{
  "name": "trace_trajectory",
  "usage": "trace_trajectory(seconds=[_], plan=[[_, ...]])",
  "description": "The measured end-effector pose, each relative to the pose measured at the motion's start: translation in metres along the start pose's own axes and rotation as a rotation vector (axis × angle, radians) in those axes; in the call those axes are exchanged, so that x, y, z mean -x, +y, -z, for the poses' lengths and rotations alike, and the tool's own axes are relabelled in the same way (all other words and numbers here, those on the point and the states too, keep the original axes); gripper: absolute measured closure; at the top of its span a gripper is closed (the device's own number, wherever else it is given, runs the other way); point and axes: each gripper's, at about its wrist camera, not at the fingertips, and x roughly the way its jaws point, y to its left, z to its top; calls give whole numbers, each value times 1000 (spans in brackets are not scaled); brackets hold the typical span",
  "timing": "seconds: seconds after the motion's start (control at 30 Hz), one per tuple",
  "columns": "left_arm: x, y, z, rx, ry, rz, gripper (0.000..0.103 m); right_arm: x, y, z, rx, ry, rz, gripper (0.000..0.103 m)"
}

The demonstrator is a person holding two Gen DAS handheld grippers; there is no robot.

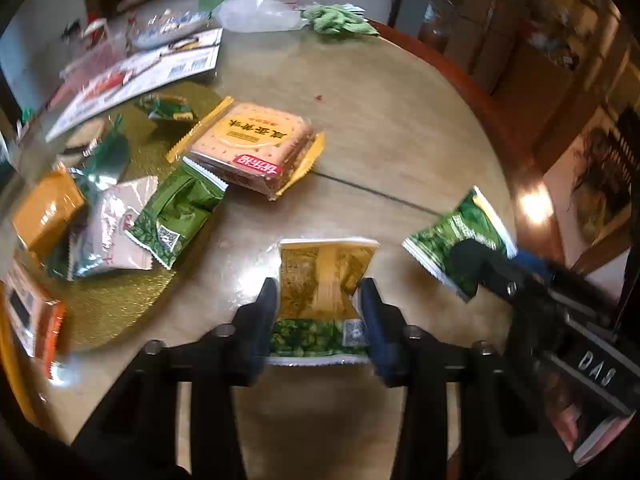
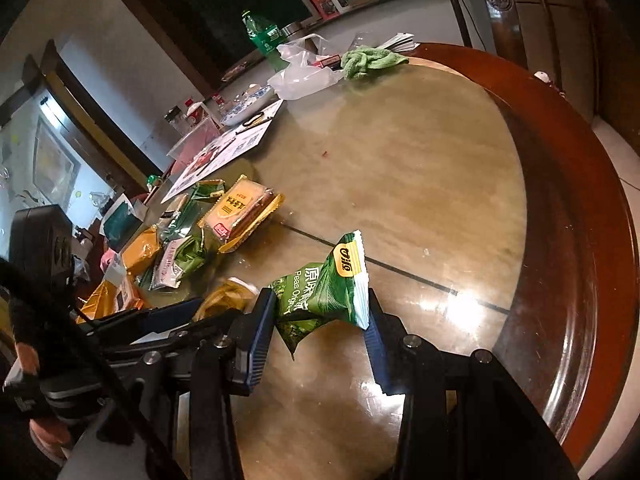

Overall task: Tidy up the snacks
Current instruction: 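Grasp the yellow-green pea bag with left tool while right holds green bag, then carry both pea bags over the orange-rimmed tray and open both tools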

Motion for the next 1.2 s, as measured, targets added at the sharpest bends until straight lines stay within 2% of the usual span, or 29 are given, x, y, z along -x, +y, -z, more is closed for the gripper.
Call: trace_trajectory(seconds=[0.13,0.2,0.3,0.43,0.6,0.7,0.77,0.97,1.07,1.2], plan=[[15,5,25,32,-23,-73,65,-1,5,0,29,0,16,61],[28,15,45,106,-37,-56,65,-1,9,2,56,-2,27,61],[63,31,78,216,-119,-12,65,-3,17,5,109,-1,34,61],[113,65,121,363,-185,-2,65,-5,29,9,184,8,16,61],[173,125,175,505,-277,-105,65,-3,43,9,209,42,-28,61],[191,159,207,596,-285,-185,65,9,81,18,241,34,-102,61],[202,182,226,662,-302,-210,65,13,122,29,300,48,-172,61],[217,231,267,775,-296,-241,65,0,228,66,508,172,-317,61],[214,245,277,800,-282,-241,65,-5,263,86,587,226,-381,61],[204,253,281,806,-251,-217,65,-21,313,102,681,240,-400,61]])
